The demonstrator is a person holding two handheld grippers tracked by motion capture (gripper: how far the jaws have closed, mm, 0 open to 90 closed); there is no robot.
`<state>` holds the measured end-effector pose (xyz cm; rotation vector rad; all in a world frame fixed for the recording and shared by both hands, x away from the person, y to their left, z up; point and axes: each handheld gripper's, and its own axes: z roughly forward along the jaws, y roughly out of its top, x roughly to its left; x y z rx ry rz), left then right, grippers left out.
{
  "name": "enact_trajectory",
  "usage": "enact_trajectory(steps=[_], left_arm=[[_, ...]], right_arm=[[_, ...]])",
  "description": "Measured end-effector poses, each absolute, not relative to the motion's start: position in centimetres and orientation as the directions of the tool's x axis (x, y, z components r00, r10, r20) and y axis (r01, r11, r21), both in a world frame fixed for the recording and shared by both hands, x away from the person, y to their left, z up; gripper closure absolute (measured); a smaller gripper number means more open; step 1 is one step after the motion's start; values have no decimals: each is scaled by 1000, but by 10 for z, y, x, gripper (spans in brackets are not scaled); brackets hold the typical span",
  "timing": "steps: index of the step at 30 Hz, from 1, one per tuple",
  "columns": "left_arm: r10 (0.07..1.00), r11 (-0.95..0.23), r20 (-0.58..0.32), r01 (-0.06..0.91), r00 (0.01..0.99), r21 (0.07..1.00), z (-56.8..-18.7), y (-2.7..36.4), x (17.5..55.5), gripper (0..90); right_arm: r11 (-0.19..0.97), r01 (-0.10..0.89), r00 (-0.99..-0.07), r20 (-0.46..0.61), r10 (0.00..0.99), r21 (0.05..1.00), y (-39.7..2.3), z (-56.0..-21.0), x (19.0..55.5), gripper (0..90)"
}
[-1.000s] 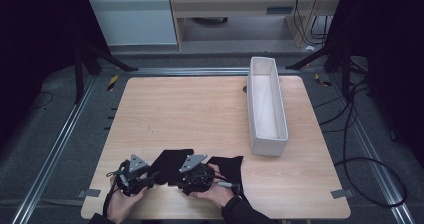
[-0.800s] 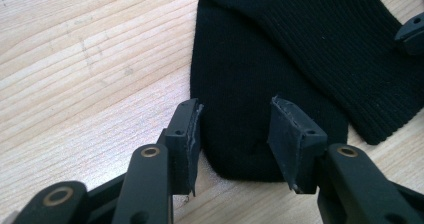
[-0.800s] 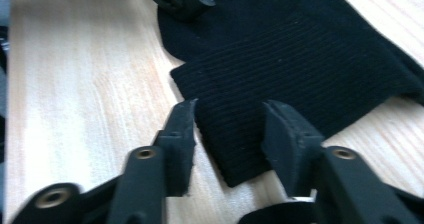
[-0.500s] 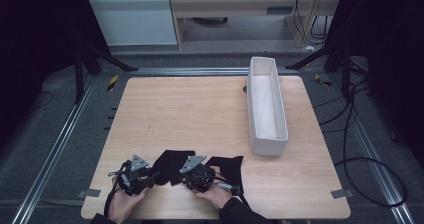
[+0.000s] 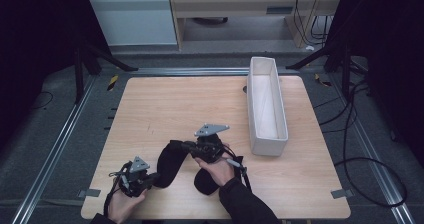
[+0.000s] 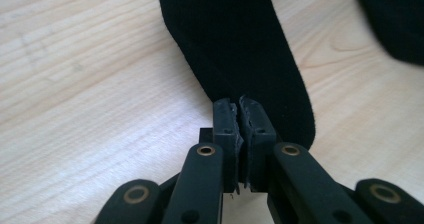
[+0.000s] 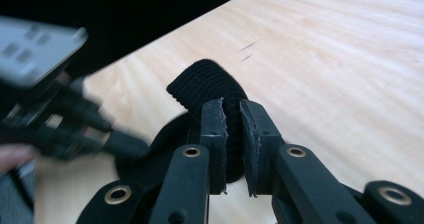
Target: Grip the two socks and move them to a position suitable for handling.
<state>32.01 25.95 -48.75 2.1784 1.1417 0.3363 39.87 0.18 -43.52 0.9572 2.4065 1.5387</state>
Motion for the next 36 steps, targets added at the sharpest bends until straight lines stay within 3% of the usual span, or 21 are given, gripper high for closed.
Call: enact_trajectory(steps=[7,16,20,23,29,36], left_arm=[[786,-466,-21,615,618,636,-483,261,306,854],[804,-459,-13,634,595,622,-488,263,304,848],[814,-462,21,625,581,629,-488,266,306,831],[830,-436,8,640,557,632,-488,267,306,762],[863,-376,21,613,505,695,-479,271,304,594],[878,-336,23,579,479,743,-467,267,303,522]], right_arm=[[299,512,-712,202,673,805,18,-443,445,807],[353,503,-691,122,713,789,37,-471,478,784],[389,472,-718,89,690,791,41,-477,481,653],[392,447,-722,66,689,804,38,-472,477,563],[343,394,-728,61,683,853,12,-440,462,458],[324,370,-730,57,681,871,-42,-421,433,380]])
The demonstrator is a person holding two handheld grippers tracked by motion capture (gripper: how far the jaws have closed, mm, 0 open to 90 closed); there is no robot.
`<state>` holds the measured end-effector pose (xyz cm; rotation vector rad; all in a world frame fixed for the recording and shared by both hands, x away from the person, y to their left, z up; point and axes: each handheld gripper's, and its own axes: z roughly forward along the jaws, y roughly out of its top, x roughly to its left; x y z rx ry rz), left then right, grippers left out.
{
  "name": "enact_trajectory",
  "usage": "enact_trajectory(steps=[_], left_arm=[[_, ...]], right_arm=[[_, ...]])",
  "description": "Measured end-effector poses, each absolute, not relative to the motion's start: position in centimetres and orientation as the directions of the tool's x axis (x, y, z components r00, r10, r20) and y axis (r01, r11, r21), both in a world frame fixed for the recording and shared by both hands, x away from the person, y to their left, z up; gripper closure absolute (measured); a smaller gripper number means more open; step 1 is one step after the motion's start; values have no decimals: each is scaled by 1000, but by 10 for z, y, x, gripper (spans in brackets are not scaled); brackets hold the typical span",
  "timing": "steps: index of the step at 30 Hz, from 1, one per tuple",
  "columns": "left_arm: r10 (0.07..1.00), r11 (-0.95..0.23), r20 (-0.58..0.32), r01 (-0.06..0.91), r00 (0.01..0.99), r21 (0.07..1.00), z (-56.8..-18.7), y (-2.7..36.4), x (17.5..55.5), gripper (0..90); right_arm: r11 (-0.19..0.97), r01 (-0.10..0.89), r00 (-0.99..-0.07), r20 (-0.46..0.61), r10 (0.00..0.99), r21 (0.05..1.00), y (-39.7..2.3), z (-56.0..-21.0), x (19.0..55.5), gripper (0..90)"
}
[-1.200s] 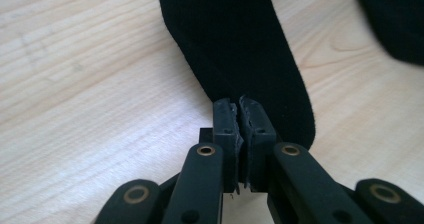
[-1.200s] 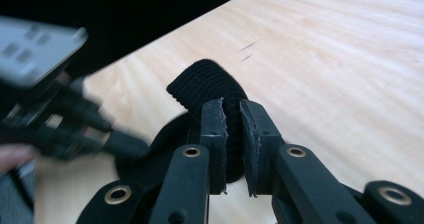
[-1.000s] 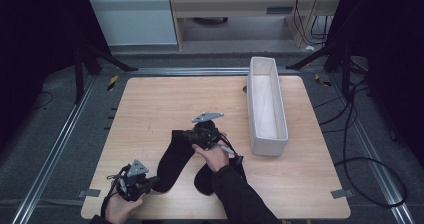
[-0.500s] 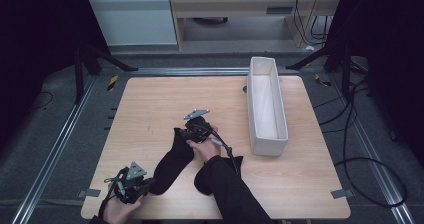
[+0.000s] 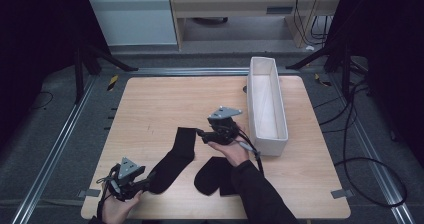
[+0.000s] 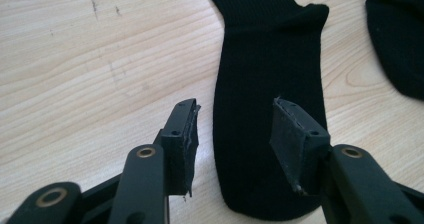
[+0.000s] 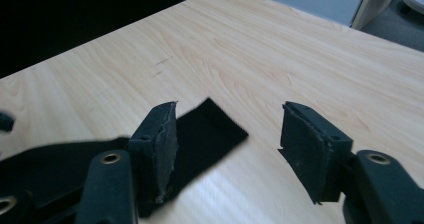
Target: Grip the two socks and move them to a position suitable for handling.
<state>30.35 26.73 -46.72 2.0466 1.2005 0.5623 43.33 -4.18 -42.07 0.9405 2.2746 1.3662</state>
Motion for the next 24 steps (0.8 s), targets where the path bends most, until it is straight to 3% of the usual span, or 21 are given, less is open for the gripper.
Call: enact_trajectory(steps=[10,24], left_arm=[[875,-320,-8,589,485,742,-461,254,318,501],[829,-382,12,550,559,742,-456,205,330,489]], right_arm=[[335,388,-719,55,692,859,-100,-436,394,348],[374,408,-743,65,667,833,-130,-455,358,369]])
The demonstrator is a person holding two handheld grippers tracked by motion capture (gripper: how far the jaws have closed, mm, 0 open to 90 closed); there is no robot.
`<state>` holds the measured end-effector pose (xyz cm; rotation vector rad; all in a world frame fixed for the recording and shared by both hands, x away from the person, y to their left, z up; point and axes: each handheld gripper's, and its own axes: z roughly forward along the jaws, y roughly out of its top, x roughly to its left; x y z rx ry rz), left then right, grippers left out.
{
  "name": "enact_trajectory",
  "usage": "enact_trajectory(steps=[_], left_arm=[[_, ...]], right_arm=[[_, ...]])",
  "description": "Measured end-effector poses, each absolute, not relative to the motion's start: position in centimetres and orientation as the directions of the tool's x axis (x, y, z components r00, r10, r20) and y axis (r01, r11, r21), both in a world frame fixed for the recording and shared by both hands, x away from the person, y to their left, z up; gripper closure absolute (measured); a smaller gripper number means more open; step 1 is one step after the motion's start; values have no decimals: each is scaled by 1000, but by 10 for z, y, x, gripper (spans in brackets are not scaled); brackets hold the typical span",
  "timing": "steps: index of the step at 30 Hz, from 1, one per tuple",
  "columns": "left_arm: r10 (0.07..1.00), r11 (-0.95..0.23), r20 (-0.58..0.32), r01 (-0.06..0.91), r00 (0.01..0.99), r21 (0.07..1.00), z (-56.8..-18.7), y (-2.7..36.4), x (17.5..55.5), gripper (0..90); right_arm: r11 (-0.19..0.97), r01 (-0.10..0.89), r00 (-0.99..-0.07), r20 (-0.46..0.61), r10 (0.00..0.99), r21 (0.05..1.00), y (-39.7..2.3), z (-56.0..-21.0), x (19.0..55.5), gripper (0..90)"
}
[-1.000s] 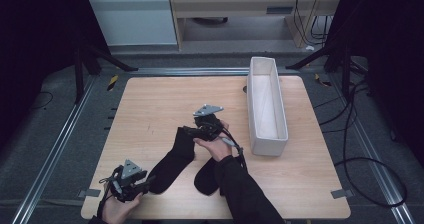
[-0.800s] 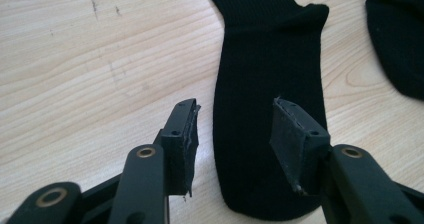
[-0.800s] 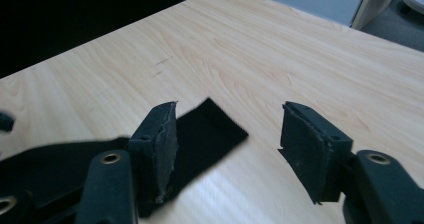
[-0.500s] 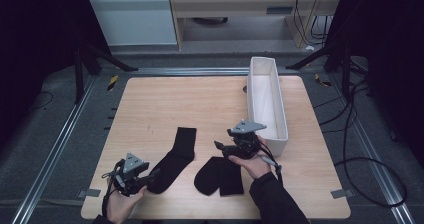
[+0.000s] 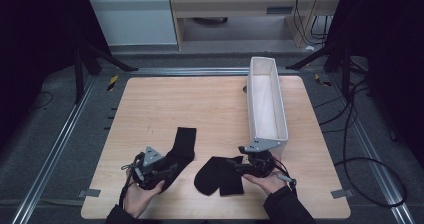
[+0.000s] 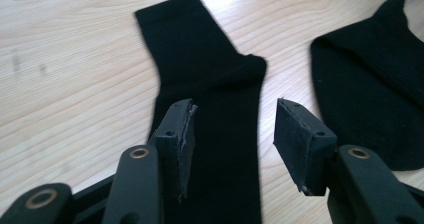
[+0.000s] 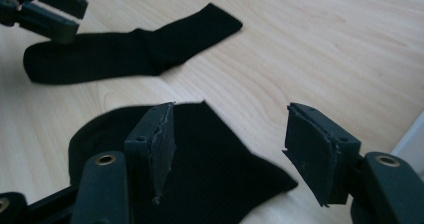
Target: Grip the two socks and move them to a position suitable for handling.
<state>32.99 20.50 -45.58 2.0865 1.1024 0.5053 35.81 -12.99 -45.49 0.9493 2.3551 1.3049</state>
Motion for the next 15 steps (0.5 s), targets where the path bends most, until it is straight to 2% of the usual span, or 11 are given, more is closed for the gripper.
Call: enact_trajectory(steps=[15], left_arm=[[752,-459,-15,540,659,705,-473,157,322,525]], right_arm=[[413,441,-775,105,623,797,-145,-487,324,427]])
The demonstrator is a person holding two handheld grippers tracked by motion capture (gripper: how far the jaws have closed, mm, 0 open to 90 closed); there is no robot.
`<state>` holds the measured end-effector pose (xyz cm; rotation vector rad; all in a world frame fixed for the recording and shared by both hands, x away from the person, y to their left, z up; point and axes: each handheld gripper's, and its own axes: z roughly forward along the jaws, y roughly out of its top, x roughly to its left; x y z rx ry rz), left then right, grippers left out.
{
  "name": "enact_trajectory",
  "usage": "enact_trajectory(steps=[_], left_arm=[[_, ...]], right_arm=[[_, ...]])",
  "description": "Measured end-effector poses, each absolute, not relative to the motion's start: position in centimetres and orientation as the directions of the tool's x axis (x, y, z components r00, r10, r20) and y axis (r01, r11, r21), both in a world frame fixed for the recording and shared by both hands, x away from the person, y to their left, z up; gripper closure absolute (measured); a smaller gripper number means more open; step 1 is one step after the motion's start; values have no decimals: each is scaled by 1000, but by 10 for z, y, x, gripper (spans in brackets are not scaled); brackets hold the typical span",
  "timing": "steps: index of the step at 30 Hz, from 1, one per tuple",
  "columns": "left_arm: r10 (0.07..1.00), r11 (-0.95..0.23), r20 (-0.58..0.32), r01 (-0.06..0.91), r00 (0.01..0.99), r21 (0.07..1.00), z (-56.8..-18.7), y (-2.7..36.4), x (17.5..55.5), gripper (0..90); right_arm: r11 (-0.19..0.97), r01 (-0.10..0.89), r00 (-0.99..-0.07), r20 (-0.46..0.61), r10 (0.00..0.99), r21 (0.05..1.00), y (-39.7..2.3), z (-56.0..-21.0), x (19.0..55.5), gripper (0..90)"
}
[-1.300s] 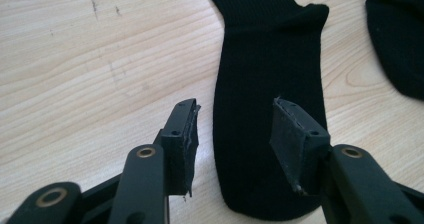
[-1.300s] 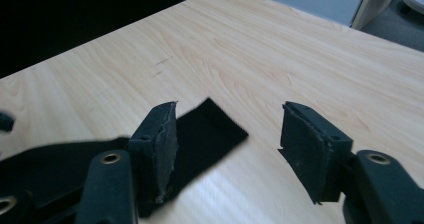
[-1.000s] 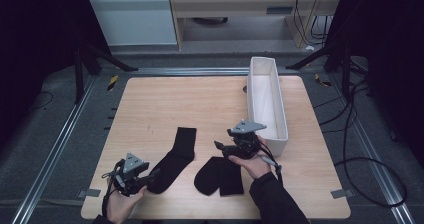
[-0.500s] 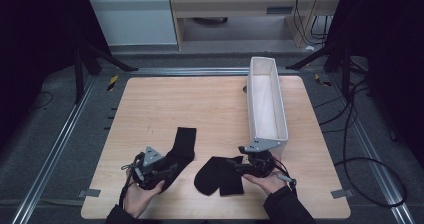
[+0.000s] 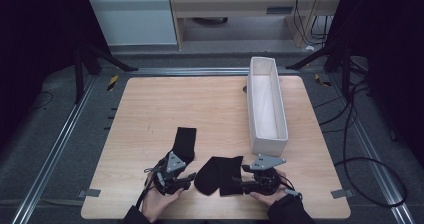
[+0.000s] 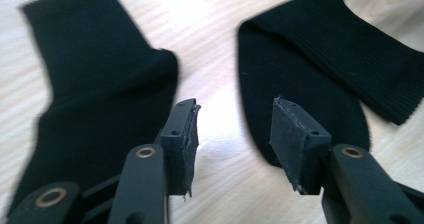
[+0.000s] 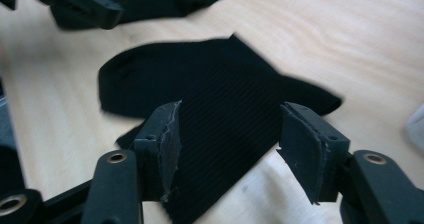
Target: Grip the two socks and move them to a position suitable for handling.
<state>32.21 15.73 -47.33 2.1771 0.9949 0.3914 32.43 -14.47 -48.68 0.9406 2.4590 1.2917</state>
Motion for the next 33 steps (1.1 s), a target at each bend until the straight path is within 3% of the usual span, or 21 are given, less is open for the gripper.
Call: enact_trajectory(steps=[12,15,20,24,28,33], left_arm=[[693,-560,29,512,720,651,-492,126,313,609],[692,-563,36,508,721,651,-493,123,312,658],[694,-562,26,519,719,644,-493,121,312,776],[694,-560,24,519,719,645,-493,119,311,815],[677,-544,-35,532,735,649,-492,126,315,830],[663,-553,-44,528,747,645,-491,130,314,834]], right_arm=[[509,423,-825,87,559,750,-137,-506,306,497],[506,424,-823,86,562,751,-137,-507,306,567],[522,430,-818,74,570,736,-137,-505,308,804],[487,484,-798,138,586,727,-136,-501,311,873],[419,457,-787,137,602,784,-137,-486,317,876],[328,419,-768,138,625,847,-134,-463,335,880]])
